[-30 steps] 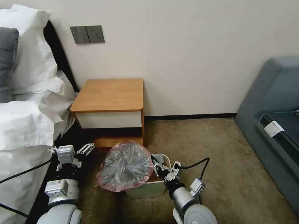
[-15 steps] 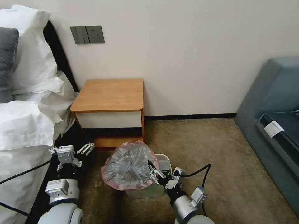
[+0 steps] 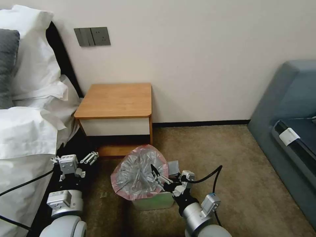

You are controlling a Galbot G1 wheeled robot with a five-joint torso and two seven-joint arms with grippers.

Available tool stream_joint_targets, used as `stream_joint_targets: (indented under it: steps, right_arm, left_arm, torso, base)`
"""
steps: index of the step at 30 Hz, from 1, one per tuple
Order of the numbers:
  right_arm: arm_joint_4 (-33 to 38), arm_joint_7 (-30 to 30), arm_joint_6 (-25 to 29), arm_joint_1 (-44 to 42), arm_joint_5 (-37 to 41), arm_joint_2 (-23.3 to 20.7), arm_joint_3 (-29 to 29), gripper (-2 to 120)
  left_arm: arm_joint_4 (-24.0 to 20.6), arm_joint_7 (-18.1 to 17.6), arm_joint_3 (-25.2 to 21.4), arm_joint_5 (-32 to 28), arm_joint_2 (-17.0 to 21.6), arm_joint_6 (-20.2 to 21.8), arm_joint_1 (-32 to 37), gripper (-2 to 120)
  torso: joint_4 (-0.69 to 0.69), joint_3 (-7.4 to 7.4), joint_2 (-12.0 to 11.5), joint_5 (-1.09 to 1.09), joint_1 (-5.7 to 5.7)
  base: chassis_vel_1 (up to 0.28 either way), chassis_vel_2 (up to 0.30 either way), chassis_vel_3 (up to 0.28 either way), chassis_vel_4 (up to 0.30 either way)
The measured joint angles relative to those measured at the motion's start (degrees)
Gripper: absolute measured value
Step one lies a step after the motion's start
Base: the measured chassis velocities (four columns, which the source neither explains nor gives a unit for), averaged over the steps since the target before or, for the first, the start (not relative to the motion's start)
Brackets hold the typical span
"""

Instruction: Pick up the garbage bag from the table and place it over the trash can.

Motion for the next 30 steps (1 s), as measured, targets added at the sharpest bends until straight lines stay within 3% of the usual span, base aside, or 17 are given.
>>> stream_joint_targets:
  steps: [8,14,21,26,30]
  right_arm:
    - [-5.04,1.81,-1.01,3.90,-0.51,1.29,-4.87,100]
    - [-6.54,3.99,-1.67,5.27,-3.78,0.38,-4.46,100]
    - [-5.34,9.75,-6.44,5.20,-7.92,-1.58,-3.86,100]
    - [-2.41,18.60,-10.97,6.27,-8.74,-2.03,-4.96,100]
    - [-0.71,20.17,-10.15,6.24,-9.20,-2.08,-4.85,100]
  left_arm:
    - [0.07,0.02,-0.56,-0.57,0.09,-0.27,0.08,100]
    - [0.42,0.03,-0.58,-0.78,0.10,-0.28,-0.24,100]
    - [0.86,0.09,-0.35,-0.80,0.01,-0.28,-0.57,100]
    - [0.87,0.10,-0.33,-0.80,-0.10,-0.28,-0.60,100]
    - [0.89,0.12,-0.28,-0.80,-0.15,-0.27,-0.52,100]
  torso:
    - [0.00,0.00,0.00,0.00,0.00]
    - [0.00,0.00,0.00,0.00,0.00]
    - [-0.01,0.00,0.00,0.00,0.00]
    - [0.00,0.00,0.00,0.00,0.00]
    - [0.00,0.00,0.00,0.01,0.00]
  base:
    - [0.000,0.000,0.000,0.000]
    - [0.000,0.000,0.000,0.000]
    - [0.000,0.000,0.000,0.000]
    - [0.000,0.000,0.000,0.000]
    - [0.000,0.000,0.000,0.000]
